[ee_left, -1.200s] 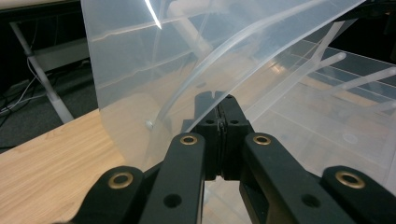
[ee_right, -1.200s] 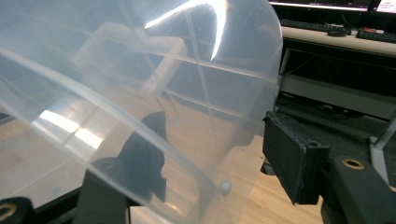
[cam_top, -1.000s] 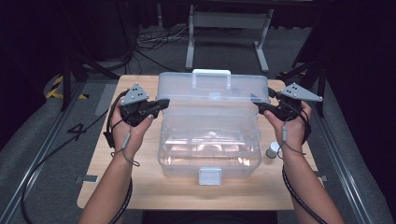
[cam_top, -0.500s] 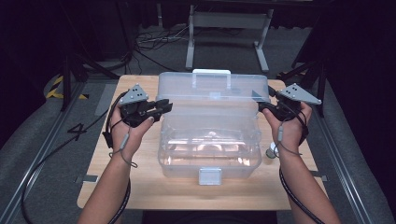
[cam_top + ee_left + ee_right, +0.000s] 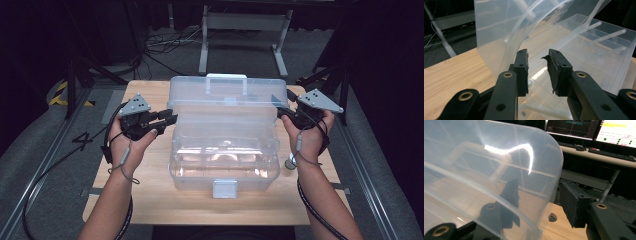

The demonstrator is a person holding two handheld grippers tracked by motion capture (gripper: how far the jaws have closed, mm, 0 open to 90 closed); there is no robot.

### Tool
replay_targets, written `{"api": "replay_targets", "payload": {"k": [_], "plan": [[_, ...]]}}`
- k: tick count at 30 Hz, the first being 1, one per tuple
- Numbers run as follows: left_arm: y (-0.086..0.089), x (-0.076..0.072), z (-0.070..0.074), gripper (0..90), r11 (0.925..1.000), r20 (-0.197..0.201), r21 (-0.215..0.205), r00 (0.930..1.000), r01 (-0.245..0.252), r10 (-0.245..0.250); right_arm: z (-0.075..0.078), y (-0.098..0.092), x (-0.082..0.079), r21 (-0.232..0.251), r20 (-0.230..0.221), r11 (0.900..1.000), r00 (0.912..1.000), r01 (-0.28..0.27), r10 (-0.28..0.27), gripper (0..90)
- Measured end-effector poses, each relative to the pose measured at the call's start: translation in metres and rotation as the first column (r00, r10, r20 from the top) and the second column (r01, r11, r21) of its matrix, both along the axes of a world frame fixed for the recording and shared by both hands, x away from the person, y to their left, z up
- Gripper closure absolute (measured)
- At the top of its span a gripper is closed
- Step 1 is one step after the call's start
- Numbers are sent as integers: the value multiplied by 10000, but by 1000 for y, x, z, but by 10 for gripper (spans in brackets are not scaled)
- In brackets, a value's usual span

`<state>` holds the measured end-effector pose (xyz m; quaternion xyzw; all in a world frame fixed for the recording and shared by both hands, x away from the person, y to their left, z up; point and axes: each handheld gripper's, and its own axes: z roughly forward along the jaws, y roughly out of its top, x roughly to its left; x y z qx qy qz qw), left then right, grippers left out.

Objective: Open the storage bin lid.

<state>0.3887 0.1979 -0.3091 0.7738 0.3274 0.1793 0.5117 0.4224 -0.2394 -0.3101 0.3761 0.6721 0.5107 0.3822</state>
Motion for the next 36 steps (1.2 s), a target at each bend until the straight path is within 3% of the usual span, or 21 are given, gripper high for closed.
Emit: {"api": "replay_targets", "payload": {"k": [4, 10, 14, 19, 23, 30, 36], "plan": [[7, -4, -1, 666, 9997, -32, -22, 9997, -247, 247, 1, 2, -1, -318, 79, 9992, 9997, 234, -231, 567], [16, -4, -6, 577, 9989, -350, -271, 9986, -395, 385, 1, 3, -1, -347, 312, 9988, 9989, 347, -337, 568], [24, -3, -12, 512, 9976, -253, -344, 9979, -607, 599, 3, 4, 2, -274, 351, 9987, 9985, 422, -413, 578], [30, -4, -16, 504, 9959, -202, -196, 9959, -884, 880, 5, 3, 3, -268, 515, 9985, 9976, 487, -473, 613], [35, -5, -19, 504, 9947, -288, -122, 9944, -1024, 1021, 8, -2, 5, 243, 505, 9996, 9986, 168, -180, 622], [40, -8, -21, 508, 9922, -401, -154, 9916, -1240, 1233, 10, -2, 12, -87, 391, 9993, 9986, 363, -360, 679], [45, -10, -24, 511, 9897, -510, -149, 9887, -1422, 1412, 10, -2, 17, -96, 311, 9991, 9987, 416, -413, 692]]}}
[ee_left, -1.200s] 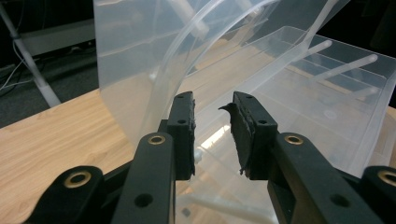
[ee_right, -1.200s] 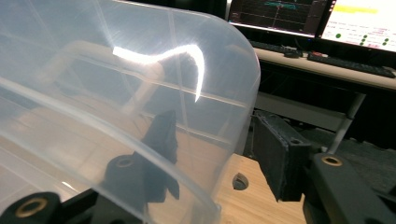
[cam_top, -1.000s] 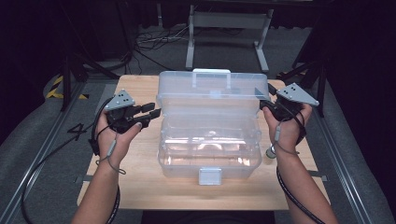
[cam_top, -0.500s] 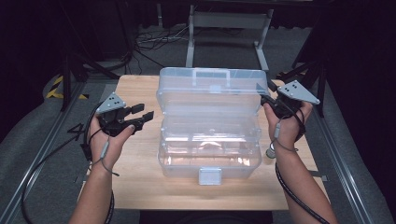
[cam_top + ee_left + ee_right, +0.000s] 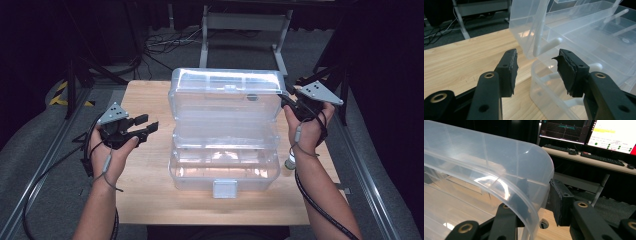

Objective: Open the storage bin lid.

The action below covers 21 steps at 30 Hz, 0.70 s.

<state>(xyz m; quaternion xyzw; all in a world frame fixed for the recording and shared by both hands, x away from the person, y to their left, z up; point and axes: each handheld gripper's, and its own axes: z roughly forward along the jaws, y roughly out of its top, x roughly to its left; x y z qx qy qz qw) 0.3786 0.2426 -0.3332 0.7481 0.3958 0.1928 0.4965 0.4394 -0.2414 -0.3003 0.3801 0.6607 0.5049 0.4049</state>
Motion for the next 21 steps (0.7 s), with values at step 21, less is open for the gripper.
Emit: {"api": "replay_targets", "payload": {"k": [21], "plan": [[11, -4, -10, 511, 9984, -373, 185, 9978, -542, 548, 3, -3, 24, -74, -451, 10000, 9990, -8, 5, 725]]}}
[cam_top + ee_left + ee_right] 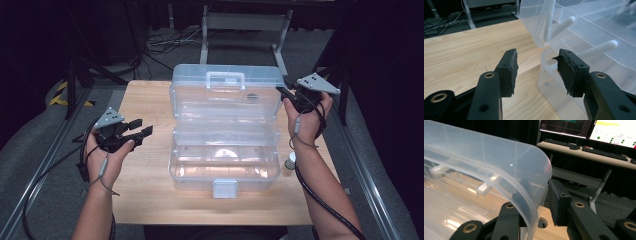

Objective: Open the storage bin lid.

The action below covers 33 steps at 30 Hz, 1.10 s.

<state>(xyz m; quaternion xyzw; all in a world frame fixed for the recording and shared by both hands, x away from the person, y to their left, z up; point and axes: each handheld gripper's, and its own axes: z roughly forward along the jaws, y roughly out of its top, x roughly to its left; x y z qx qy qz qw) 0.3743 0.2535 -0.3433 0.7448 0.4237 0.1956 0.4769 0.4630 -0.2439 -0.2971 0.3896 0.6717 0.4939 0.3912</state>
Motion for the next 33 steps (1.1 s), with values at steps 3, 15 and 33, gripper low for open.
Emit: {"api": "replay_targets", "payload": {"k": [3, 15, 33], "plan": [[1, 0, 0, 512, 10000, 30, 24, 10000, -14, 14, 1, 1, 3, -151, -46, 9999, 10000, 41, -42, 732], [5, 0, -1, 521, 9999, -24, -9, 9999, -146, 146, 1, -2, 21, 40, -400, 9999, 9991, -144, 145, 738], [6, 2, -4, 525, 9998, -168, 6, 9997, -194, 194, -2, -3, 43, 45, -600, 9999, 9981, -113, 116, 774]]}}
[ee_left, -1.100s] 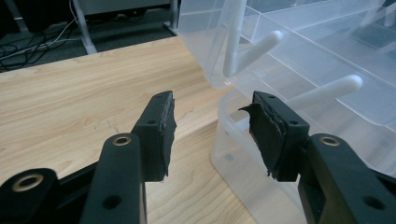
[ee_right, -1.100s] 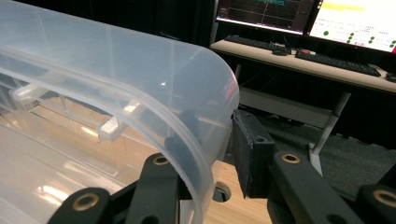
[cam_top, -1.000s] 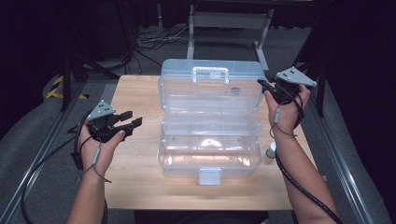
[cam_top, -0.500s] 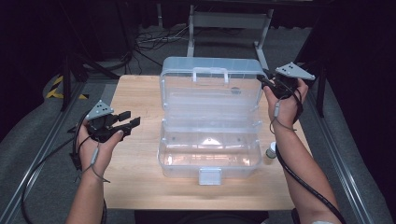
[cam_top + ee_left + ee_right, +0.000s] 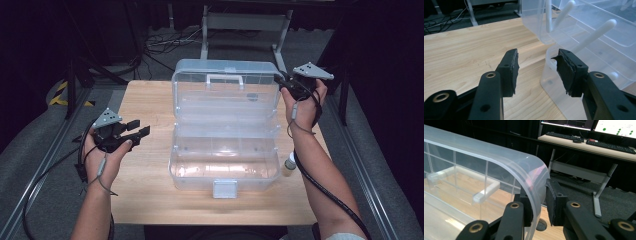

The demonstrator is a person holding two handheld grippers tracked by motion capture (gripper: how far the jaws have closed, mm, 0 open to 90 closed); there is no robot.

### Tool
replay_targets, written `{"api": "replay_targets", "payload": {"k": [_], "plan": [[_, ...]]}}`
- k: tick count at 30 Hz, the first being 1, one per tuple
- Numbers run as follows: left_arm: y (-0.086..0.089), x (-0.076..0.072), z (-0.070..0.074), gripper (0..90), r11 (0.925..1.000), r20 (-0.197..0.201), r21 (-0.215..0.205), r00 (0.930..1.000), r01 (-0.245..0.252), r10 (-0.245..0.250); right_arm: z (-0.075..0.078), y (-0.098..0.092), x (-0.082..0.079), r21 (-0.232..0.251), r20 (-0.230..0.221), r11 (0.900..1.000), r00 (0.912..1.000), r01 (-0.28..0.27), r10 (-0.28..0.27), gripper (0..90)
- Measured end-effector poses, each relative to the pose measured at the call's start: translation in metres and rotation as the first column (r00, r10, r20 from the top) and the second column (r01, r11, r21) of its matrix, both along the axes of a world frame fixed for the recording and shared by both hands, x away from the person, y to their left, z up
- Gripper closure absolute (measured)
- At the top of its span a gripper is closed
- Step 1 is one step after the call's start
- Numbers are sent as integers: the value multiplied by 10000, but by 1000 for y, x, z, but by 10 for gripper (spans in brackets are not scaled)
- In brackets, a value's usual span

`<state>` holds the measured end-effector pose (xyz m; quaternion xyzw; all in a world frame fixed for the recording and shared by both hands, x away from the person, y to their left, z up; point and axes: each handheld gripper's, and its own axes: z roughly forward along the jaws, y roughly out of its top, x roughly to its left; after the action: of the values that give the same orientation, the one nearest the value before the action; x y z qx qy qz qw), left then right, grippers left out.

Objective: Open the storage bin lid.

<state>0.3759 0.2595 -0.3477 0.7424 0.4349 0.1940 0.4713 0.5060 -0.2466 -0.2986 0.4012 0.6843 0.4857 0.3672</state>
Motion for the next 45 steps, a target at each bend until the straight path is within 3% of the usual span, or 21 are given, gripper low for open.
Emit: {"api": "replay_targets", "payload": {"k": [22, 45], "plan": [[1, 2, -4, 525, 10000, -147, 51, 9999, -52, 52, -4, 0, 26, 38, -490, 10000, 9988, -65, 66, 788], [3, 4, -8, 518, 10000, -158, 24, 9999, 0, 1, -12, -2, 41, 232, -572, 9997, 9983, -116, 129, 797]]}}
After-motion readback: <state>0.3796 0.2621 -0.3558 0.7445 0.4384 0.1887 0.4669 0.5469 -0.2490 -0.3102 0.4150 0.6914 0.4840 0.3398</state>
